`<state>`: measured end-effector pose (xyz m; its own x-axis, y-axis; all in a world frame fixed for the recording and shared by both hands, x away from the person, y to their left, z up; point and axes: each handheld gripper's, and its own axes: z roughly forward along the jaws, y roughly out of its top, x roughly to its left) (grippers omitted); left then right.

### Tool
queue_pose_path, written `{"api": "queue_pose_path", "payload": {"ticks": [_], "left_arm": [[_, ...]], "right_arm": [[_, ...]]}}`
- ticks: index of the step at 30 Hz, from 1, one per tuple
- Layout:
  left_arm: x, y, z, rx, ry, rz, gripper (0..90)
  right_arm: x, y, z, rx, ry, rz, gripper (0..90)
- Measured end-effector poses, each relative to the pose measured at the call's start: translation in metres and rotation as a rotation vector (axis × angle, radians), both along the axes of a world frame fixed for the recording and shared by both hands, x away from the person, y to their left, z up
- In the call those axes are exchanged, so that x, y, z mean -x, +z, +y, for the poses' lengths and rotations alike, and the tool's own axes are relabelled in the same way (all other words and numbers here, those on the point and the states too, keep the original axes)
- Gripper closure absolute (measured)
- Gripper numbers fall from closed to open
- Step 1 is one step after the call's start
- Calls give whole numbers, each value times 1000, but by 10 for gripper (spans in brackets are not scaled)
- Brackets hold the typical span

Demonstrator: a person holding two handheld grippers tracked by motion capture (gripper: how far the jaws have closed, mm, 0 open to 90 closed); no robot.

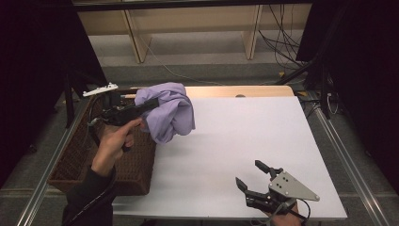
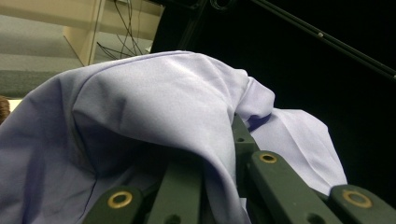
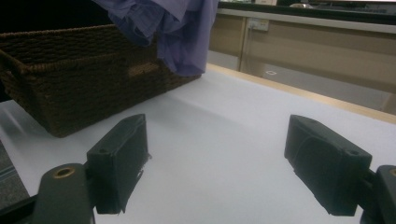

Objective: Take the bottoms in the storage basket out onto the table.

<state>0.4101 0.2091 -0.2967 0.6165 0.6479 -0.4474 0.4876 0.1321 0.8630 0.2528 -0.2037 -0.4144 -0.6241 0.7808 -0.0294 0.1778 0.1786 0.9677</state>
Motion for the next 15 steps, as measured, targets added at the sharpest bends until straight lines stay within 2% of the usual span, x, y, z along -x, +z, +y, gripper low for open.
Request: {"api": "queue_pose_path", "payload": {"ticks": [15], "left_arm": [[-1, -3, -13, -10, -26, 6, 852]], "right_arm": [[0, 0, 1, 1, 1, -1, 222]]}}
